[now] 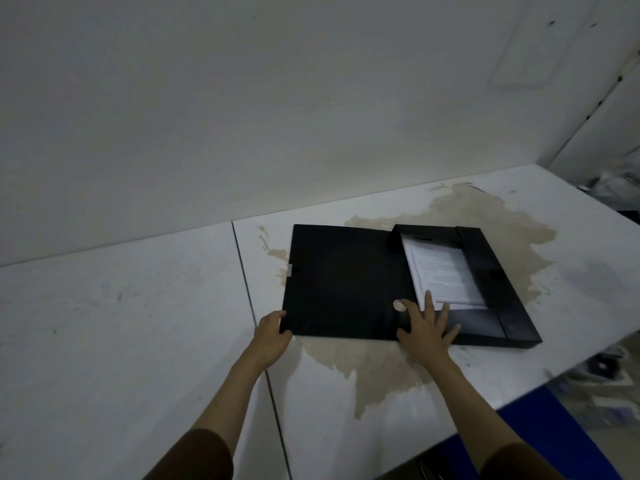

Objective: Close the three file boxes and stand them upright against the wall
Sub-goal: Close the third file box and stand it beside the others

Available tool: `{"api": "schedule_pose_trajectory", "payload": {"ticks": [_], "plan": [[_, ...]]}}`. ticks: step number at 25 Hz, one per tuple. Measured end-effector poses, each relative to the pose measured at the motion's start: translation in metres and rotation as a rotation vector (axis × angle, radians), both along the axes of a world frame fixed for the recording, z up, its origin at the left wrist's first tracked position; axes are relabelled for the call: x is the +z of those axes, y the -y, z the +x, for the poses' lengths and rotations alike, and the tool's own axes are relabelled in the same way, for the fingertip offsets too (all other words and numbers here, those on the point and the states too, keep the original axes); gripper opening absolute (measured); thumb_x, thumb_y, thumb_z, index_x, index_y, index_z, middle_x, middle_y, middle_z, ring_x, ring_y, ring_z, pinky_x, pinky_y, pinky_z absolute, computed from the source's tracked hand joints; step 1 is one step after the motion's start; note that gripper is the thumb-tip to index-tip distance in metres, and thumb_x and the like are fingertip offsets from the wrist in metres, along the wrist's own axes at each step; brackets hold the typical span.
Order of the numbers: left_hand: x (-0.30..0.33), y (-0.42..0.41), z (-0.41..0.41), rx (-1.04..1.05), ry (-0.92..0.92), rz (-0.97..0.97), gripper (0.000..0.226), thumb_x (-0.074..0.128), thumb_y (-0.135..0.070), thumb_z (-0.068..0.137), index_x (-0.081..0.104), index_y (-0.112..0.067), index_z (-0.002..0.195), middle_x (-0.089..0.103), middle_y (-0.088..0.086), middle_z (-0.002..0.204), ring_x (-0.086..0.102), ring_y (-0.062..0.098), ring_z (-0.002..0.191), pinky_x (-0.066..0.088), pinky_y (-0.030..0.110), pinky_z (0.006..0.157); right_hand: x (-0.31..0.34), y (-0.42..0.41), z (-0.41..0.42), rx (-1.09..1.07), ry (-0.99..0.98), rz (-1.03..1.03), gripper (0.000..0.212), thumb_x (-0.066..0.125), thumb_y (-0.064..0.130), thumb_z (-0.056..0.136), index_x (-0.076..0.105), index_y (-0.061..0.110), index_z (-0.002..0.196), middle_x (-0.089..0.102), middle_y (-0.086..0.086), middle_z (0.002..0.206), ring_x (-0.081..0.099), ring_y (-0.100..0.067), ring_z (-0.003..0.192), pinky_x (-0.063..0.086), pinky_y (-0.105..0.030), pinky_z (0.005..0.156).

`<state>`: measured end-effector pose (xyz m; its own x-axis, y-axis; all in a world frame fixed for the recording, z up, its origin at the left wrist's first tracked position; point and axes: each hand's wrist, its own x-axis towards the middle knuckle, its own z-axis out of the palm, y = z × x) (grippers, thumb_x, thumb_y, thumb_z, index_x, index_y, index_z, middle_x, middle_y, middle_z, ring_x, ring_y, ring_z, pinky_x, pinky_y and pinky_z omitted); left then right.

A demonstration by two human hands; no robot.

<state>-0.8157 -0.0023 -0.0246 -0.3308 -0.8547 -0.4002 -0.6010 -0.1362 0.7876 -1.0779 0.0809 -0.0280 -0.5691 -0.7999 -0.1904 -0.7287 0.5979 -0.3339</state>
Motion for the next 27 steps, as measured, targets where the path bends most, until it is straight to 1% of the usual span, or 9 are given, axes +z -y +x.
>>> {"api": "schedule_pose_trajectory", "payload": {"ticks": [3,7,10,14,17,20,22,24,27], "plan": [[-0.005,0.007,-0.014,0.018,0.032,0.019,0.050,0.047,-0.014,0.090,0.033,-0.009,0.139,0.040,0.017,0.143,0.040,0.030,0.129,0.033,0.039,0.110,-0.008,-0.001,-0.011,-0.027,0.024,0.096,0.059,0.052,0.024,0.089,0.025,0.033,0.140,-0.011,-0.010,0.158,-0.021,-0.042,0.140,-0.006,-0.063,0.111],[-0.011,0.016,-0.028,0.108,0.019,0.081,0.055,0.050,-0.016,0.089,0.030,-0.008,0.140,0.036,0.016,0.144,0.039,0.030,0.129,0.034,0.041,0.109,-0.017,-0.006,-0.012,0.009,-0.015,0.049,0.048,0.053,0.014,0.086,0.039,0.021,0.132,0.010,-0.009,0.157,-0.013,-0.045,0.141,0.000,-0.063,0.112],[-0.009,0.024,-0.032,0.269,-0.068,0.123,0.055,0.052,-0.016,0.088,0.031,-0.009,0.138,0.042,0.017,0.140,0.046,0.031,0.122,0.041,0.039,0.101,-0.018,-0.013,-0.015,0.014,-0.050,-0.010,0.043,0.051,0.004,0.085,0.046,0.016,0.127,0.021,-0.010,0.153,-0.006,-0.044,0.142,0.003,-0.063,0.112],[-0.001,0.026,-0.024,0.526,-0.304,0.134,0.051,0.055,-0.011,0.088,0.035,-0.011,0.135,0.048,0.019,0.135,0.051,0.031,0.117,0.042,0.034,0.093,-0.011,-0.017,-0.010,0.008,-0.001,-0.088,0.037,0.048,-0.002,0.086,0.053,0.014,0.120,0.029,-0.009,0.149,-0.002,-0.042,0.143,0.006,-0.064,0.114],[0.014,0.015,-0.015,0.610,-0.481,-0.036,0.035,0.055,-0.009,0.088,0.052,-0.021,0.120,0.059,0.012,0.122,0.057,0.024,0.107,0.046,0.028,0.085,-0.008,-0.021,0.007,0.055,0.044,-0.086,0.040,0.048,0.001,0.087,0.050,0.017,0.123,0.024,-0.006,0.153,-0.005,-0.041,0.143,0.005,-0.061,0.114],[0.037,0.000,-0.006,0.728,-0.630,-0.204,0.024,0.055,-0.013,0.088,0.060,-0.028,0.107,0.063,-0.004,0.107,0.060,0.012,0.102,0.047,0.020,0.080,-0.006,-0.022,0.040,0.136,0.069,-0.049,0.045,0.049,0.008,0.088,0.044,0.022,0.131,0.014,-0.003,0.157,-0.009,-0.041,0.143,0.004,-0.059,0.115],[0.050,-0.009,0.003,0.806,-0.663,-0.312,0.022,0.054,-0.017,0.089,0.062,-0.029,0.106,0.063,-0.011,0.103,0.060,0.002,0.098,0.046,0.016,0.079,-0.004,-0.020,0.068,0.217,0.081,-0.021,0.049,0.050,0.015,0.089,0.039,0.025,0.136,0.009,-0.002,0.158,-0.011,-0.041,0.143,0.003,-0.058,0.115],[0.062,-0.015,0.017,0.879,-0.658,-0.413,0.022,0.052,-0.019,0.090,0.063,-0.027,0.107,0.064,-0.013,0.101,0.060,-0.002,0.096,0.047,0.012,0.077,0.000,-0.019,0.096,0.332,0.114,0.007,0.052,0.049,0.020,0.090,0.034,0.029,0.139,0.003,0.000,0.159,-0.012,-0.040,0.143,0.003,-0.058,0.115],[0.080,-0.025,0.045,0.999,-0.679,-0.544,0.020,0.051,-0.022,0.090,0.065,-0.028,0.102,0.065,-0.016,0.098,0.061,-0.007,0.092,0.049,0.005,0.073,0.007,-0.015,0.140,0.540,0.253,0.067,0.058,0.048,0.023,0.090,0.026,0.033,0.143,0.000,0.002,0.159,-0.010,-0.031,0.145,-0.002,-0.057,0.115]]}}
